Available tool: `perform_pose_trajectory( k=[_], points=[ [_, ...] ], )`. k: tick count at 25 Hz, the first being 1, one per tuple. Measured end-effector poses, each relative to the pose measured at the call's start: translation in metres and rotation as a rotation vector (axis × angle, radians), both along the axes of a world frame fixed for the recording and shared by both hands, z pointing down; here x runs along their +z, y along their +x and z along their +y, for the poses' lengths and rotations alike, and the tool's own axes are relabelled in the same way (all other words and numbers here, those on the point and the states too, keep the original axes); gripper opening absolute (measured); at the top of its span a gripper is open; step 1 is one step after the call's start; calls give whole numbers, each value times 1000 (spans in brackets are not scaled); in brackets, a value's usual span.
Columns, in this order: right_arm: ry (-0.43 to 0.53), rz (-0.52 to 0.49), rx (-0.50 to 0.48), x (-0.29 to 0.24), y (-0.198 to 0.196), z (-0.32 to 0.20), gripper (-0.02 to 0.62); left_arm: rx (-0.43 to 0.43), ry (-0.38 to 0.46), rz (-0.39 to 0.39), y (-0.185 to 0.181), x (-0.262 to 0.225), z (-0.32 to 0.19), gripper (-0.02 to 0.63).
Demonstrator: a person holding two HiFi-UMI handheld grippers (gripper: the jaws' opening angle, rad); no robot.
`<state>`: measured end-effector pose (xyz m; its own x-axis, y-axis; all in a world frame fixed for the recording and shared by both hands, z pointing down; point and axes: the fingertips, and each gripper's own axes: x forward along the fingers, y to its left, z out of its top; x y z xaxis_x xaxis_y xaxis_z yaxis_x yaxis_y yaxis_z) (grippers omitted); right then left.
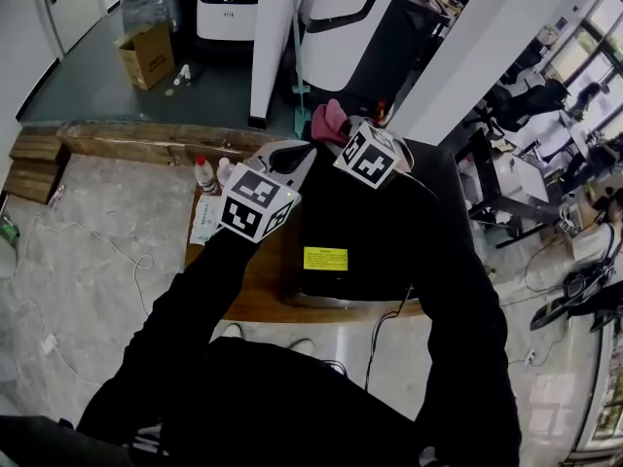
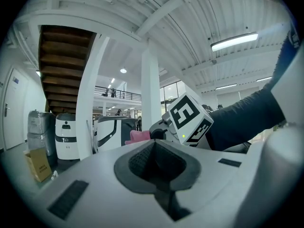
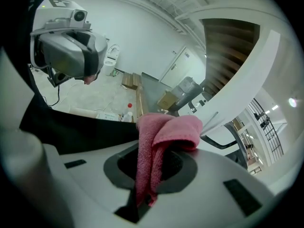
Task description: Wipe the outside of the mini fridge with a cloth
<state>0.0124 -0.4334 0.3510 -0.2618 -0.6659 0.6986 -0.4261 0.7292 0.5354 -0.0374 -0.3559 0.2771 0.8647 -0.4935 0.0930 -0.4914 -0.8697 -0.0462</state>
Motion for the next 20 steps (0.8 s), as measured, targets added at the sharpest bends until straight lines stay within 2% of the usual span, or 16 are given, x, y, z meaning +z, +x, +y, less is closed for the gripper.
perform_pose_trajectory(
  k=[10, 20],
  points=[
    [3, 41, 62, -1, 83, 24, 54, 52, -6, -85, 68, -5, 24, 6],
    [8, 142, 145, 0, 202, 59, 54, 114, 32, -108, 149, -26, 67, 6]
  ],
)
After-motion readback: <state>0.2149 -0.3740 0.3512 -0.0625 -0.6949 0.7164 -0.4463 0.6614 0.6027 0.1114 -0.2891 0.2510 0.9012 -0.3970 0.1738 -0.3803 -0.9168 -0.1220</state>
